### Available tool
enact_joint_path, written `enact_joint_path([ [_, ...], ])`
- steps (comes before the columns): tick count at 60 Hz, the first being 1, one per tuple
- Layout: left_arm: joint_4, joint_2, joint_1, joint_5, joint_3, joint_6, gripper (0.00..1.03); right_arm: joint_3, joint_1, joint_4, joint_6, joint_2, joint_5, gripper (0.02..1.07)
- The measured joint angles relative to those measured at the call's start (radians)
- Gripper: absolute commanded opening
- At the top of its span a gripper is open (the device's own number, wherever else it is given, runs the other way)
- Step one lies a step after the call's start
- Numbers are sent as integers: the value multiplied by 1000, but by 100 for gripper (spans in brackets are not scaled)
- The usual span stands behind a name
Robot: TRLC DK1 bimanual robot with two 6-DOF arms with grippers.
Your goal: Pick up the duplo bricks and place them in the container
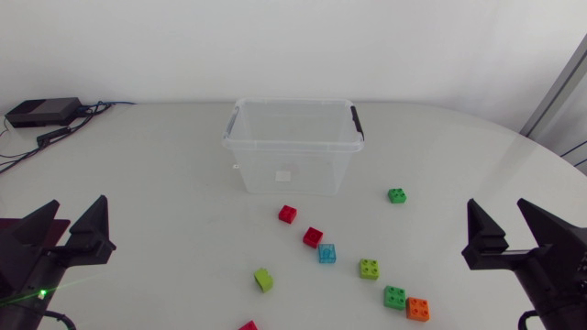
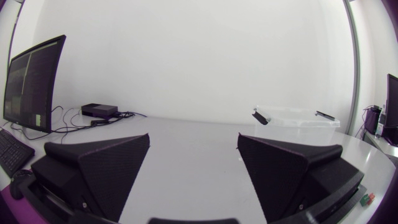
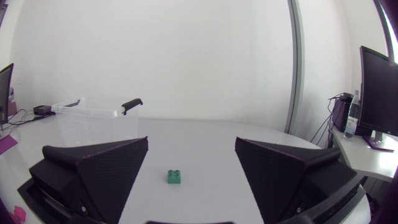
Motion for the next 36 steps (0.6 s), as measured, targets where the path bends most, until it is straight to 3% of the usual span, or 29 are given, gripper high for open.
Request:
enact_joint_path([
  [20,0,0,-8,0,0,0,99,0,14,-1,0,0,0,103],
  [30,-1,8,-61,0,10,0,98,0,14,-1,0,0,0,103],
  [36,-1,122,-94,0,83,-1,98,3,14,0,0,15,0,102],
])
